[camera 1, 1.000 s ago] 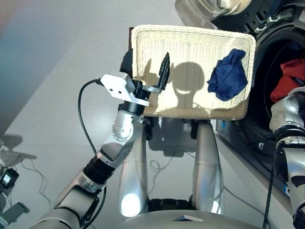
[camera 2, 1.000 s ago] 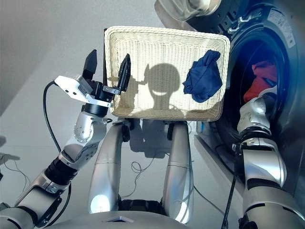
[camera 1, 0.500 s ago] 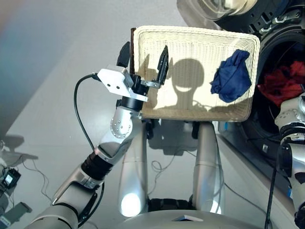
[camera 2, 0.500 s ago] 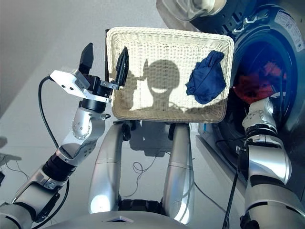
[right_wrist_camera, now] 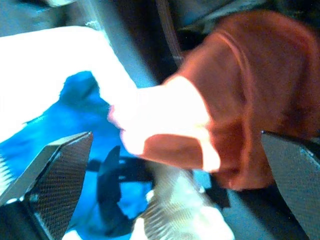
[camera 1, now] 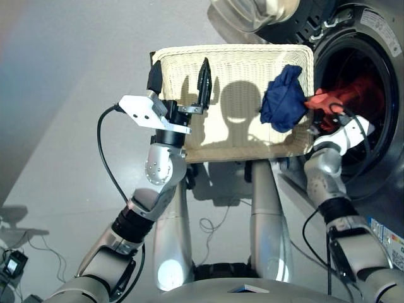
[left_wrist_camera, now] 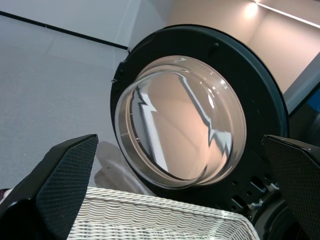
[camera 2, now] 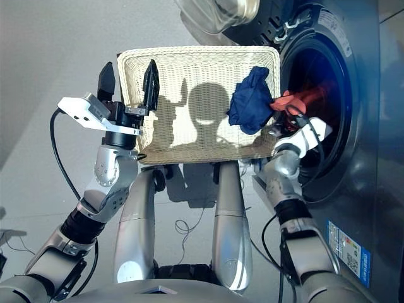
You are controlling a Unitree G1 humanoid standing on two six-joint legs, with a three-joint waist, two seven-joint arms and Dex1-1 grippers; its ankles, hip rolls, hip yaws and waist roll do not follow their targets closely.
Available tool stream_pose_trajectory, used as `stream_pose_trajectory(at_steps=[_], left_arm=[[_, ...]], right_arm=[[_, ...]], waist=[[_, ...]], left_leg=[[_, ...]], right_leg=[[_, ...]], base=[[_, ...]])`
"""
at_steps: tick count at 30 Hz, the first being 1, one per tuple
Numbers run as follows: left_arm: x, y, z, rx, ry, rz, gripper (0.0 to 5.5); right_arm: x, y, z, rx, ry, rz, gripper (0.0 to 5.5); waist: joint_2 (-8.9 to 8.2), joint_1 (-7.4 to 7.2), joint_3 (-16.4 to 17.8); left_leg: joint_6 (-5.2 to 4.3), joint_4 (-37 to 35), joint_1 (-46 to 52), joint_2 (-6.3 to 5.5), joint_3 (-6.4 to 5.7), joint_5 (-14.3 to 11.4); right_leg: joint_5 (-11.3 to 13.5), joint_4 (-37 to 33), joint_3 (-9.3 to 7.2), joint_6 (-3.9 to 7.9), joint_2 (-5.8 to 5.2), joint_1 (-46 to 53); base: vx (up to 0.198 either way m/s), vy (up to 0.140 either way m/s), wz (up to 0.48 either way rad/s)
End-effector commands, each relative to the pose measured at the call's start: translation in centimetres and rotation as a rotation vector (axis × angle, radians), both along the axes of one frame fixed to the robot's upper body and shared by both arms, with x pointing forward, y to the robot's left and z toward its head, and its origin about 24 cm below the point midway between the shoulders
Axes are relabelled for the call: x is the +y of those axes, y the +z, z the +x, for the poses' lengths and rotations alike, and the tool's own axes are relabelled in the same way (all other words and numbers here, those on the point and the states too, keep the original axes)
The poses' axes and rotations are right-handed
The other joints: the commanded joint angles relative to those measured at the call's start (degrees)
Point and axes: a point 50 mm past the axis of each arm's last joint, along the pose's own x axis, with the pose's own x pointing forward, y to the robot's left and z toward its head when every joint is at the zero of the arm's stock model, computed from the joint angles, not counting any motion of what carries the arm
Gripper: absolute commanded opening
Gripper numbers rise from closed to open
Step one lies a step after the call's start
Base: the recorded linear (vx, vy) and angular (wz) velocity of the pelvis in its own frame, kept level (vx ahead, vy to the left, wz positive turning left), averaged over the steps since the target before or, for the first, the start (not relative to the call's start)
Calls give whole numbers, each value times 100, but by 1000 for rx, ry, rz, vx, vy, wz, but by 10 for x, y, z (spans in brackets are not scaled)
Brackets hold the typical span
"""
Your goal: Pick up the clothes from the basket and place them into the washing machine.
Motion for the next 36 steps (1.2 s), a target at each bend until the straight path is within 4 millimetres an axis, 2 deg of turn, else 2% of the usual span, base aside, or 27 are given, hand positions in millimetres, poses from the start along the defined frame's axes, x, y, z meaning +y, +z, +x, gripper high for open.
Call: stream_pose_trajectory(at_steps=[1, 8, 15, 18, 22, 30, 36], left_arm=[[6, 20, -18, -137, -32, -30, 550], [4, 22, -22, -152, -65, -38, 550], [-4, 25, -24, -157, -119, -79, 550], [-7, 25, -24, -151, -138, -87, 550], [-9, 26, -24, -153, -155, -84, 550], [-16, 32, -27, -186, -186, -55, 550], [-14, 38, -30, -217, -179, -39, 550]], right_arm=[[15, 27, 5, -119, 157, -78, 550], [38, 29, 19, -80, 249, -224, 550], [41, 18, 46, 51, 185, -253, 550], [36, 12, 55, 120, 146, -269, 550], [15, 9, 67, 224, 44, -282, 550], [-15, 15, 75, 342, -68, -366, 550], [-24, 24, 79, 367, -108, -436, 550]], waist=[[-164, 93, -99], [-91, 184, -99], [47, 296, -99], [92, 342, -99], [195, 420, -99], [352, 544, -99], [425, 604, -99]], left_leg=[[-178, 106, 148, 99, -169, -176], [-177, 54, 124, 91, -165, -153], [-186, 62, 63, 77, -165, -141], [-190, 55, 42, 72, -163, -143], [-202, 48, -3, 57, -162, -144], [-211, 105, -187, 34, -178, -154], [-210, 307, -426, 56, -188, -207]], right_leg=[[182, -351, -37, 188, -142, 276], [205, -385, -60, 210, -171, 269], [211, -372, -65, 205, -186, 217], [212, -392, -81, 198, -197, 211], [213, -409, -88, 197, -191, 174], [187, -368, -113, 193, -221, -3], [96, -160, -129, 189, -193, -234]], base=[[0, 0, 0], [0, 0, 0], [0, 0, 0], [0, 0, 0], [0, 0, 0], [0, 0, 0], [0, 0, 0]])
